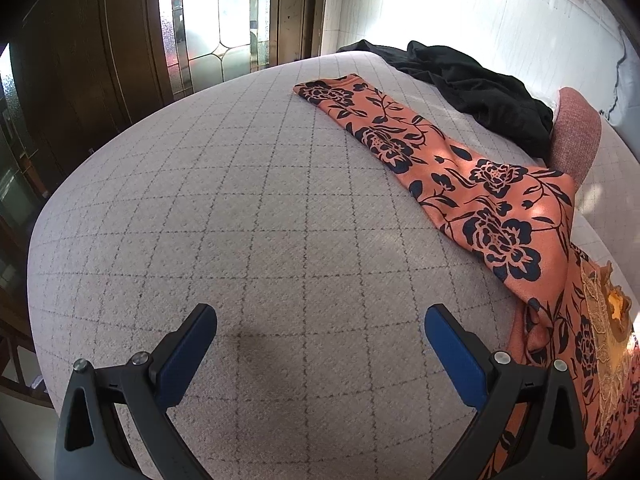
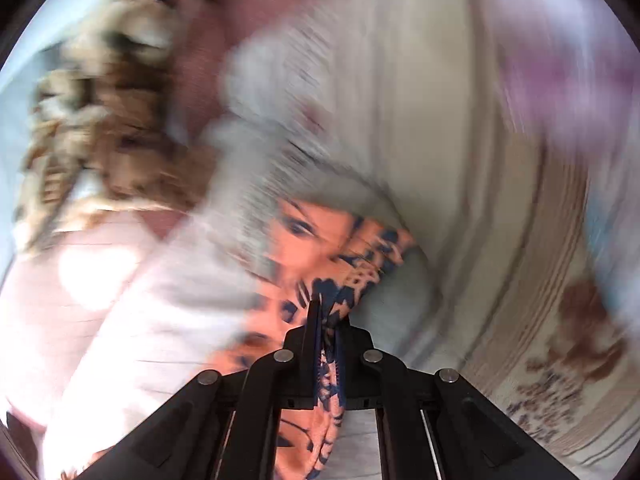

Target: Fold small clothes

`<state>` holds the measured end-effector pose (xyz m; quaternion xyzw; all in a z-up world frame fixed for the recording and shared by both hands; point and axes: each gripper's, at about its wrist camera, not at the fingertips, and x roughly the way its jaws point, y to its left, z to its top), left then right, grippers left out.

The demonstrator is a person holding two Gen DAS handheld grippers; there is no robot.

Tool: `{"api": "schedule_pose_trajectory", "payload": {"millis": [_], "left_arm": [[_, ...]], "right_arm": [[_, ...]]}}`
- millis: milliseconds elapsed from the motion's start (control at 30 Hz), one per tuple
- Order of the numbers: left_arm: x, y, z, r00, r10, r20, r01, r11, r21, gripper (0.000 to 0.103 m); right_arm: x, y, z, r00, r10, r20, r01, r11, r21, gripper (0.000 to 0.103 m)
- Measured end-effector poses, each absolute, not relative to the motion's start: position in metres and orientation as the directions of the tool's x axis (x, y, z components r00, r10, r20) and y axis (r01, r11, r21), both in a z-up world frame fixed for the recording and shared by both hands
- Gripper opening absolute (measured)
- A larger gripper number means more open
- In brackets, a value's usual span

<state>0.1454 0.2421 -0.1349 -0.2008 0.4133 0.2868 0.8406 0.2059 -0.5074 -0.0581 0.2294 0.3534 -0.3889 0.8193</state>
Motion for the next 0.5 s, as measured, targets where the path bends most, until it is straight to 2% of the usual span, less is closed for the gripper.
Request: {"api": "schedule_pose_trajectory", "payload": {"millis": [100, 267, 367, 500], "left_arm": [[0.138, 0.247, -0.127, 0.522, 0.316, -0.792, -0.656, 0.742, -0.137, 0.103], [0.129, 0.256, -0.121, 0.549, 0.292, -0.783, -0.668, 0.716, -0.201, 0.103], [0.124, 0.258, -0.118, 0.562, 0.292, -0.774, -0.666, 0.714, -0.215, 0.103], [0.12, 0.264, -0.117, 0.573, 0.278, -0.771, -0.669, 0.702, -0.244, 0.103]], "right_arm": [[0.229, -0.453, 0.01, 0.591, -0.46, -0.662, 0.68, 0.726, 0.103, 0.005], [0.246, -0.291, 0.094, 0.824, -0.205, -0.528, 0.343, 0.923, 0.177, 0.005], [0.247, -0.183, 0.096, 0.86, 0.011, -0.51, 0.126, 0.964, 0.234, 0.005], [0.252, -0.057, 0.033, 0.784, 0.233, -0.576, -0.051, 0.948, 0.314, 0.008]]}}
